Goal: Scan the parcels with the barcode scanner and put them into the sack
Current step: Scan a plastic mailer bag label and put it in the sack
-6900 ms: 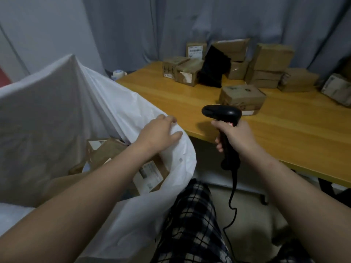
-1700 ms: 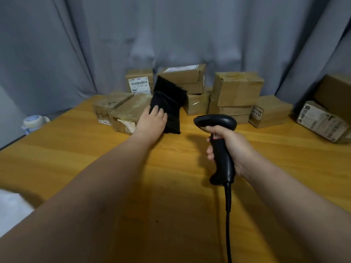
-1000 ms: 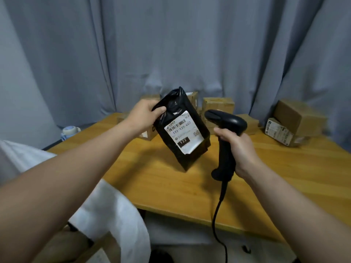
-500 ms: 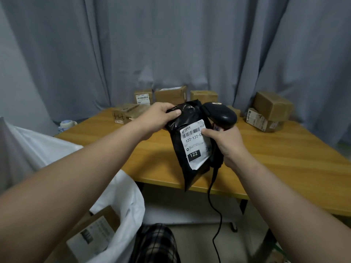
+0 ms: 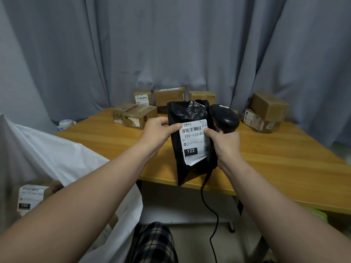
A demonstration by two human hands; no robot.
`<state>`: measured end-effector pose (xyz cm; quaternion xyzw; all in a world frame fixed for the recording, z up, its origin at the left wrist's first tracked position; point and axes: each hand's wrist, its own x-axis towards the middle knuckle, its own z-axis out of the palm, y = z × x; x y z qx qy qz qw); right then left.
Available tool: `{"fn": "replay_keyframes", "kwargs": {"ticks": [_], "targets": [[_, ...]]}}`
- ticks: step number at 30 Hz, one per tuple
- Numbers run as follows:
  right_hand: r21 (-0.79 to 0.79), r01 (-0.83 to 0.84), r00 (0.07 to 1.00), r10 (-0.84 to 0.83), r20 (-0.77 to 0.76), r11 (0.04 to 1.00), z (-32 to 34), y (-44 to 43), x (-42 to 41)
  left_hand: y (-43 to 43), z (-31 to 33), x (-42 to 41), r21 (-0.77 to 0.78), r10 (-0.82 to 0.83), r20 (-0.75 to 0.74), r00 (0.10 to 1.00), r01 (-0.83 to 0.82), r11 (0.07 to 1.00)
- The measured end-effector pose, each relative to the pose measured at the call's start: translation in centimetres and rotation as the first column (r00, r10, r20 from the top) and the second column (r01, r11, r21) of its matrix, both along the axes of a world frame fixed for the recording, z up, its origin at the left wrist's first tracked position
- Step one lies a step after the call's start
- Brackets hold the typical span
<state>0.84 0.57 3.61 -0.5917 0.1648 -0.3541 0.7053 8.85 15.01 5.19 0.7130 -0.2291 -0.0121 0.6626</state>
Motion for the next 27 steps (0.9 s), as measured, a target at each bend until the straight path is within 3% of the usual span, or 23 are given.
{"fn": "replay_keyframes", "kwargs": {"ticks": [4,8,12,27], "targets": [[-0.049,-0.022,0.999,0.024,0.026,0.999,-0.5,-0.6,-0.6,0.1,0.3,1.2,-0.032,0.035,0.016,0.999,-0.035,0.999],[-0.355,-0.103,0.995,0.103,-0.019,0.929,-1.5,-0.6,-1.7,0.5,0.3,2.9,-0.031,0.052,0.035,0.998,-0.051,0.998],[-0.481,-0.184,0.983,0.156,-0.098,0.857,-3.4,0.3,-2.0,0.9,-0.2,4.2,-0.054,0.082,0.003,0.997,-0.082,0.995],[-0.519,-0.132,0.99,0.091,-0.104,0.845,-4.6,1.4,-2.3,1.3,-1.1,4.8,-0.074,0.097,-0.005,0.995,-0.097,0.992]]}}
